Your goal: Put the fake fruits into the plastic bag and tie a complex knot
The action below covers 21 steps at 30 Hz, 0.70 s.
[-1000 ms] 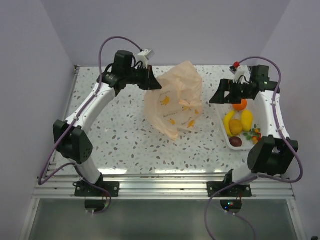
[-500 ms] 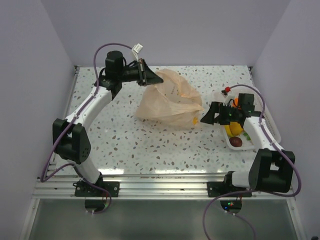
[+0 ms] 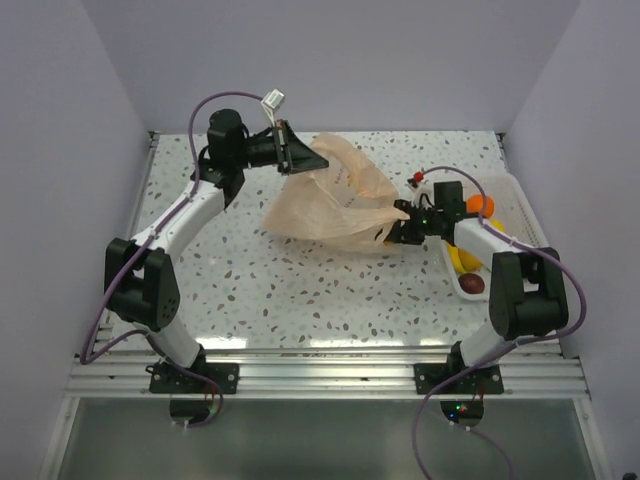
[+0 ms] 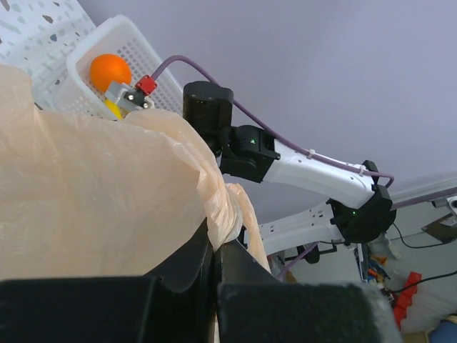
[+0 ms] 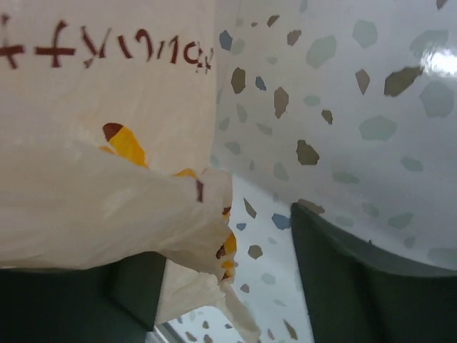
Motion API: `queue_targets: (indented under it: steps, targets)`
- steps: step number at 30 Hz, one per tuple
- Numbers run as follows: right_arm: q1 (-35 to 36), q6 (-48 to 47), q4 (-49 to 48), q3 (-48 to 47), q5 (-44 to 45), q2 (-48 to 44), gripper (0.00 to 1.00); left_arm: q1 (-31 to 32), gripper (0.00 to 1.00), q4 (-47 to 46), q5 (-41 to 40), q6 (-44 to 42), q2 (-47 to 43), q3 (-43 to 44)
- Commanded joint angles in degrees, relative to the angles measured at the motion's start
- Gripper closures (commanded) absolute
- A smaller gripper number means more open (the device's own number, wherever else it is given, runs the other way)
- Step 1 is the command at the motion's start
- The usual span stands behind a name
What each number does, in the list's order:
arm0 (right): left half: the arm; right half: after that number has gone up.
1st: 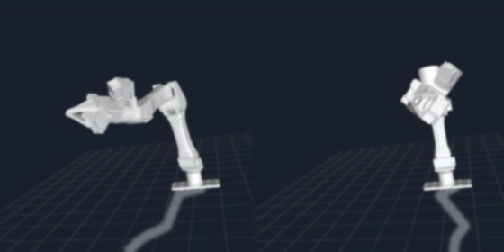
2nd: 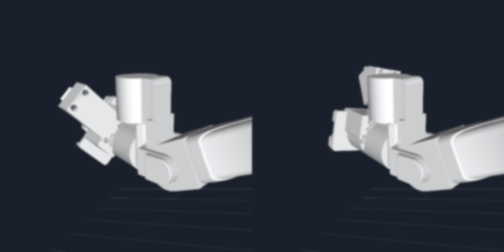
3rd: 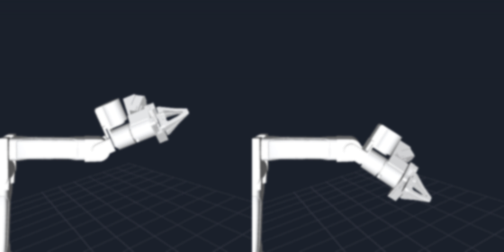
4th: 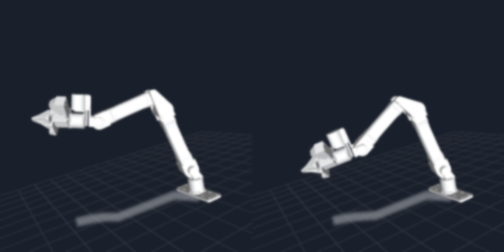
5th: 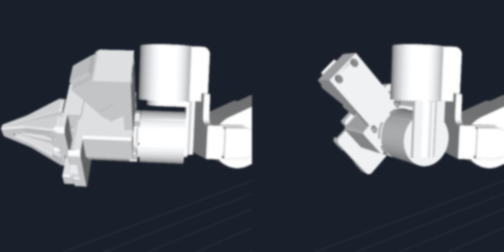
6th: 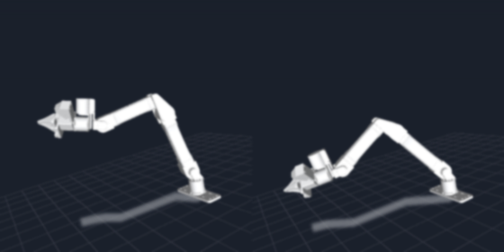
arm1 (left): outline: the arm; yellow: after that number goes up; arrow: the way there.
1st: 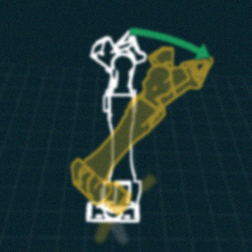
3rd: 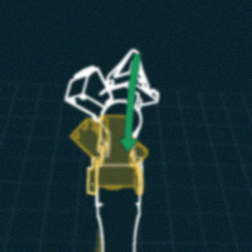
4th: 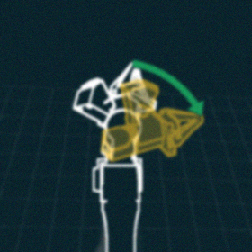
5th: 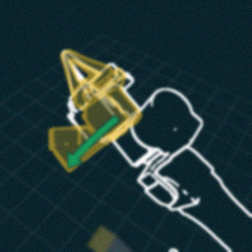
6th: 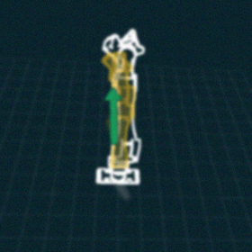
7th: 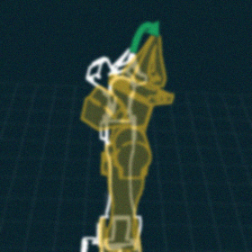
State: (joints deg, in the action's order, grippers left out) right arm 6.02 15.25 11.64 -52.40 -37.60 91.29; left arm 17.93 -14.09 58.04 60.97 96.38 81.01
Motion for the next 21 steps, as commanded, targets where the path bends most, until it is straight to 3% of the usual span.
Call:
queue_targets:
  steps: [1,2,3,4,5,7,8,12,16,21]
  targets:
    - [0.39,3.38,-6.19,-2.44,-1.92,0.47,0.46,-0.79,1.0,-8.32,2.43,4.07,-3.04,-1.56]
    - [0.39,3.47,-6.02,-2.88,-3.77,0.21,0.62,-1.06,1.0,-8.15,2.6,3.63,-2.95,-1.73]
    - [0.39,2.78,-4.62,-4.19,-4.75,-0.66,0.9,-1.32,1.0,-7.11,2.78,0.85,-3.04,-1.74]
    - [0.31,1.99,-3.3,-4.9,-5.19,-1.8,1.0,-1.76,1.0,-4.83,2.52,-2.05,-3.47,-1.47]
    - [0.22,1.11,-1.55,-5.86,-4.94,-4.86,1.0,-2.11,1.0,3.46,1.82,-6.09,-3.56,-0.95]
    - [0.04,-2.4,4.95,-10.86,-4.5,-7.69,1.0,-2.64,1.0,13.95,-2.29,-22.15,-3.57,1.51]
    - [0.04,-4.33,9.58,-18.19,-2.41,-9.96,1.0,-3.25,1.0,27.22,-5.71,-30.65,-3.48,1.69]
    - [0.31,-8.12,23.11,-29.39,-0.19,-7.98,1.0,-3.69,1.0,33.42,-12.76,-39.6,-3.39,-2.85]
    - [0.66,-11.37,36.5,-35.65,2.79,-1.93,1.0,-5.19,1.0,30.18,-11.91,-35.23,-3.39,-6.04]
    - [0.57,-17.94,53.53,-50.32,4.55,3.81,1.0,-9.14,1.0,22.89,-4.09,-23.83,-5.23,-6.13]
